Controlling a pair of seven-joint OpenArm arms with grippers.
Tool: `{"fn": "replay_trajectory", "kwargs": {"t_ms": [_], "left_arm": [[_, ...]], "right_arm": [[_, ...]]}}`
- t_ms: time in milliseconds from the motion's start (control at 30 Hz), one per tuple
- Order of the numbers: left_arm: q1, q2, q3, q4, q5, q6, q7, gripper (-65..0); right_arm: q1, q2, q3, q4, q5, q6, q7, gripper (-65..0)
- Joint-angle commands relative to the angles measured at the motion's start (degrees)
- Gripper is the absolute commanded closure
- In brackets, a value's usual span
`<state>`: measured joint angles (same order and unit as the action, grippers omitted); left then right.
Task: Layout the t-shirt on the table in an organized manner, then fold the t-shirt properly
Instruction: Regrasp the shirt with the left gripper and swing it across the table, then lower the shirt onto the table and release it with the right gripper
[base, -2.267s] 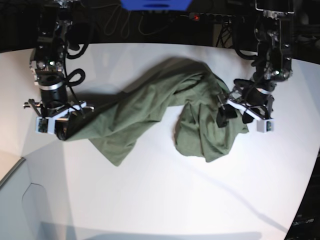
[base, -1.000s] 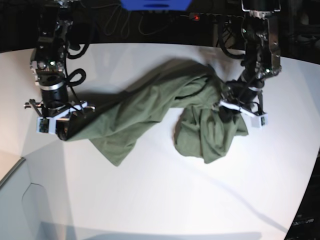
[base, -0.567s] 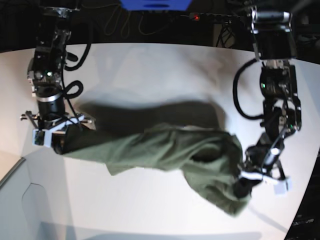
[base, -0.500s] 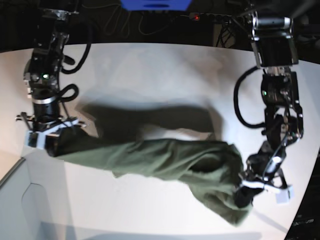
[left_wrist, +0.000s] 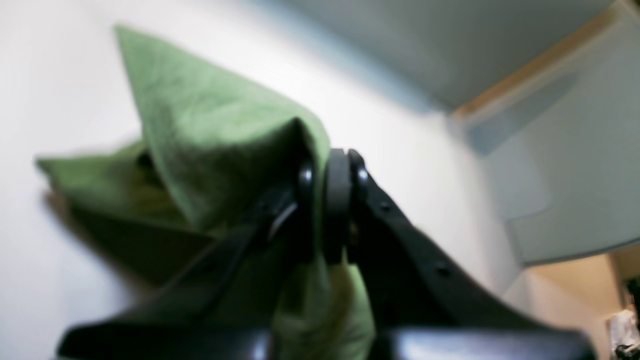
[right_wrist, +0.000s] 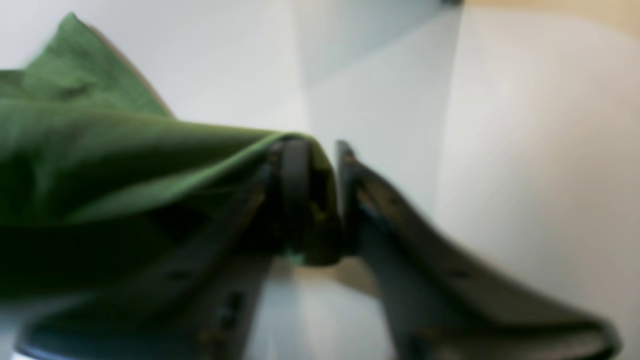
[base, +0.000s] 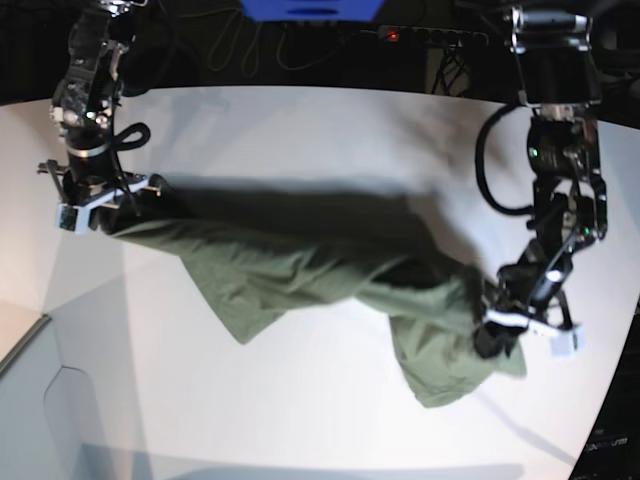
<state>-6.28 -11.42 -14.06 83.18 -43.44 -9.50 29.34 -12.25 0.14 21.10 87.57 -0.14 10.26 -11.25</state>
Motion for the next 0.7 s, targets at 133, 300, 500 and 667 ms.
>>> {"fn": "replay_trajectory", "kwargs": {"t_ms": [133,300,500,667], "left_arm": [[3.7,-0.7,-0.2,1.2,-0.9,-0.7,-2.2,-0.1],[8.6,-0.7,-0.2,1.1,-0.6,-0.7,-2.5,-0.1],[13.1,-0.2,-3.8,1.1,-0.5,-1.2,-2.3,-0.1],[15.0,-0.6,-4.6,1.1,-0.5,-1.3,-2.1,-0.1]], "right_arm": [[-1.2,0.6,0.6,0.4,0.0,-0.5,1.8,-35.4],[-1.8,0.3,3.2,5.2,0.0,-0.5,1.9,-43.1],[1.5,0.6,2.2,7.9,0.1,-0.5,1.4,-43.1],[9.6,2.0,-6.3,-1.6,0.1,-0.4,1.4,-43.2]]}}
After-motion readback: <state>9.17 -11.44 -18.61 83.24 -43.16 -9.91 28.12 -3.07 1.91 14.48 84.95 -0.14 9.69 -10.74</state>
